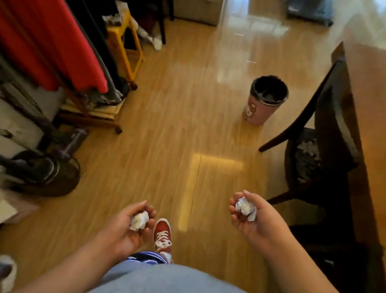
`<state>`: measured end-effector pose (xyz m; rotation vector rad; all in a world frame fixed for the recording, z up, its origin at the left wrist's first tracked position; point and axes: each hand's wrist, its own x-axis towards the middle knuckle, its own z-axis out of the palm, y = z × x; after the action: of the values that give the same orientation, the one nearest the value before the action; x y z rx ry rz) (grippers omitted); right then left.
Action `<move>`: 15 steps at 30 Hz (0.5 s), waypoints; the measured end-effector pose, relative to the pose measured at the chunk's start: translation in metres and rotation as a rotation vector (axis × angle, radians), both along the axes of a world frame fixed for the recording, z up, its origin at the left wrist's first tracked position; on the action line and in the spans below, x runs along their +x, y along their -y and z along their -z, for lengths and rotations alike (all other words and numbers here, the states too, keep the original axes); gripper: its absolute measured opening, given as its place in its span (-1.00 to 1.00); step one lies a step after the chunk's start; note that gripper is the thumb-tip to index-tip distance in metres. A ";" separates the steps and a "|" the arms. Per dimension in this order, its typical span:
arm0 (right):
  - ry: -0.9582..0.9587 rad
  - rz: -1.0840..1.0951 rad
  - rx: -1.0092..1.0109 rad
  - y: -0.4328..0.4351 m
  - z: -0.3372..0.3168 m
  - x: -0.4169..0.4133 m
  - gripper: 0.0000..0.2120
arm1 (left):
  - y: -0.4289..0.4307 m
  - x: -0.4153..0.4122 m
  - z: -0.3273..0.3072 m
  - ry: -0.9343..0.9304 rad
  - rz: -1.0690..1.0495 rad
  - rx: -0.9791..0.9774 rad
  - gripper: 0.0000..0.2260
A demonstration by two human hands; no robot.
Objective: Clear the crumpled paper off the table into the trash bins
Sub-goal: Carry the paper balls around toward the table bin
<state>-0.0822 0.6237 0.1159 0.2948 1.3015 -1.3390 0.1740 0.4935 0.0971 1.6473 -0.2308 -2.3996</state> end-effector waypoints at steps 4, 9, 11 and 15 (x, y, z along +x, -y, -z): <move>0.015 -0.024 0.013 0.067 0.002 -0.004 -0.81 | 0.072 -0.002 -0.002 0.014 0.026 -0.043 -0.87; 0.039 0.018 0.066 0.108 0.006 -0.026 -0.82 | 0.143 -0.028 0.000 0.017 0.076 -0.072 -0.82; 0.043 0.039 0.103 0.117 0.010 -0.039 -0.82 | 0.165 -0.049 0.001 -0.001 0.078 -0.069 -0.81; 0.055 0.069 0.181 0.134 0.021 -0.074 -0.81 | 0.209 -0.104 0.003 -0.048 0.097 -0.063 -0.83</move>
<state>-0.1566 0.4896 0.0944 0.5024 1.3790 -1.2629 0.0697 0.2841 0.0939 1.5840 -0.3824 -2.4721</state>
